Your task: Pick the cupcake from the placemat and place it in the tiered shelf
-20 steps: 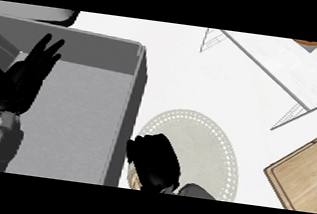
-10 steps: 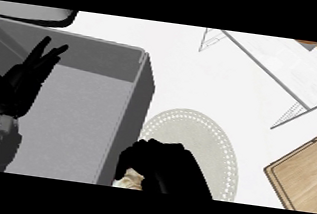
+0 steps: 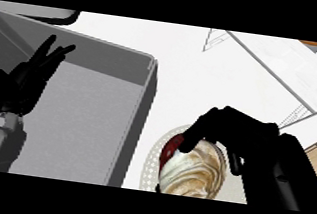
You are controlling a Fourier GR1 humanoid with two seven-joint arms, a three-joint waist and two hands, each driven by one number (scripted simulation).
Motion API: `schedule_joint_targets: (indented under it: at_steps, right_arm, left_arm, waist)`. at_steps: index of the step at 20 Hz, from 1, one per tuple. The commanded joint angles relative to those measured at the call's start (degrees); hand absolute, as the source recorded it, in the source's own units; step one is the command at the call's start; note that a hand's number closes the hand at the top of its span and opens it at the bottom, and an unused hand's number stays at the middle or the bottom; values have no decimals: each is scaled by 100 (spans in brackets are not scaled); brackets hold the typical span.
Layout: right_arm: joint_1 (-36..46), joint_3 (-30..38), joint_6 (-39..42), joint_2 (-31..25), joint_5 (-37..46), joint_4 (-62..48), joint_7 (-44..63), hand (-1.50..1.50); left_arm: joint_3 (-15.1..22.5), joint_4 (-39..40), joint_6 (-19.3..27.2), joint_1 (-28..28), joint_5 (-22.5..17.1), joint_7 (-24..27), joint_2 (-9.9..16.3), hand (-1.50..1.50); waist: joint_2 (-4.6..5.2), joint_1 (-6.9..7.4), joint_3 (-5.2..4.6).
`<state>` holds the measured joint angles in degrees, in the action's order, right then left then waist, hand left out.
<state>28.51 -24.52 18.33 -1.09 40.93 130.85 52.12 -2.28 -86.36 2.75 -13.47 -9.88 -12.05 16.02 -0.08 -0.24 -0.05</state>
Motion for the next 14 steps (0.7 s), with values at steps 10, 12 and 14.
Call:
schedule_joint_targets:
  at_steps: [10,12,14]
  right_arm:
    - [1377,3236,879,-1331,-1296,-1265,-336,150]
    - [1324,3438,695,-1418,-1350,-1761,-786,150]
    - [1071,3843,617,-1475,-1616,-1684,-901,150]
  left_arm:
    - [-71,239,-73,31,99,286,-143,0]
    - [-100,178,-181,157,64,294,-93,0]
    - [-102,-10,-101,121,88,149,-104,0]
  waist:
    - [19,20,5]
    - [20,53,5]
    - [9,34,8]
